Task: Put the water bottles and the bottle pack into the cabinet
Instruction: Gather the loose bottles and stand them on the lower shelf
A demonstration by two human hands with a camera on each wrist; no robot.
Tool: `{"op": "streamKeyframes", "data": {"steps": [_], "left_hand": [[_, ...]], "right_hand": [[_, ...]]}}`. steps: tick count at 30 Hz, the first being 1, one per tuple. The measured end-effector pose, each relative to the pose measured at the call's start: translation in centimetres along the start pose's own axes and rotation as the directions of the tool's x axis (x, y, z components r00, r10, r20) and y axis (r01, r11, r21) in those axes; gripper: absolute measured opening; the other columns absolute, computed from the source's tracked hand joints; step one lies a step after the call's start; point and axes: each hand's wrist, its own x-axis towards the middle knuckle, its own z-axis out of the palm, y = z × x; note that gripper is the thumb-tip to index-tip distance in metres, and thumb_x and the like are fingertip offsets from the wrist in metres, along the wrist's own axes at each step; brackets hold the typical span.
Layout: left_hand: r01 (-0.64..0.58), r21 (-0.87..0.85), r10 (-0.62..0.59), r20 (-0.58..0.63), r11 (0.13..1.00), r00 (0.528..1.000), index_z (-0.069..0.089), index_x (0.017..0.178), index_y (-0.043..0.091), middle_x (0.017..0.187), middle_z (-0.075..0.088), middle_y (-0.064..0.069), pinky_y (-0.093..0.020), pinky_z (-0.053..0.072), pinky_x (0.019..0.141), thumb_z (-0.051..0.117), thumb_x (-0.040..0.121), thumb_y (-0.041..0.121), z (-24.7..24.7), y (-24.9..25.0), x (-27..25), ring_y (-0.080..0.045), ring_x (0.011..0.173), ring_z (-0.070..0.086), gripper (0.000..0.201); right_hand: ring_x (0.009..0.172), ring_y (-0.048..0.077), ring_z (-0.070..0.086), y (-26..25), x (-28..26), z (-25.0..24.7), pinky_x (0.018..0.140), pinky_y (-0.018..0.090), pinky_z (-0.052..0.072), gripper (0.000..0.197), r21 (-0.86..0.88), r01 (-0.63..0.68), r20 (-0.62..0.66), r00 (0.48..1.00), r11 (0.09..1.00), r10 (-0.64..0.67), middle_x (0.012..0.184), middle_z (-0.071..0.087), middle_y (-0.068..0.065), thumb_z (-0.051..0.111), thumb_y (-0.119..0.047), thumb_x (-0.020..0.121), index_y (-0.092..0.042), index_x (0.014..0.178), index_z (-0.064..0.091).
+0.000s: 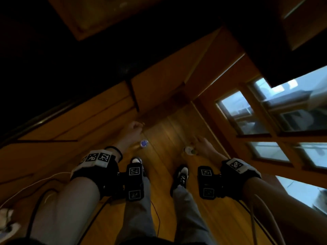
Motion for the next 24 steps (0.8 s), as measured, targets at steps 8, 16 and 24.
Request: {"op": "streamKeyframes", "data": {"steps": [8, 16, 24], "left_hand": [[0.145, 0.008, -0.144, -0.041, 0.989, 0.989, 0.043, 0.131, 0.006, 0.141, 0.046, -0.021, -0.032, 0.042, 0.085, 0.042, 0.100, 0.011, 8.2, -9.2, 5.3, -0.028, 0.114, 0.050, 0.032], [0.112, 0.087, -0.105, -0.089, 0.990, 0.991, 0.056, 0.125, 0.013, 0.110, 0.057, -0.007, -0.040, 0.051, 0.083, 0.053, 0.088, 0.020, 14.3, -16.7, 15.0, -0.024, 0.097, 0.056, 0.038], [0.054, 0.139, -0.039, -0.106, 0.989, 0.994, 0.060, 0.089, 0.021, 0.123, 0.060, -0.009, -0.021, 0.042, 0.074, 0.063, 0.090, 0.008, 17.7, -19.5, 23.4, -0.016, 0.100, 0.052, 0.014]], "right_hand": [[0.060, 0.009, 0.040, 10.7, 6.5, 2.2, 0.060, 0.028, 0.033, 0.024, -0.022, 0.028, -0.035, 0.999, 0.999, -0.028, 0.072, 0.046, -0.003, 0.040, -0.022, 0.101, -0.003, 0.105, 0.054], [0.109, 0.029, 0.051, 20.3, 17.0, 5.5, 0.096, 0.048, 0.045, 0.040, -0.102, -0.012, -0.025, 1.000, 0.995, 0.009, 0.119, 0.054, 0.012, 0.041, -0.030, 0.100, -0.004, 0.128, 0.050], [0.103, 0.028, 0.056, 24.9, 25.1, 8.6, 0.088, 0.044, 0.050, 0.050, 0.007, -0.171, -0.096, 0.981, 0.985, 0.171, 0.120, 0.052, 0.010, 0.051, -0.038, 0.093, -0.013, 0.136, 0.041]]}}
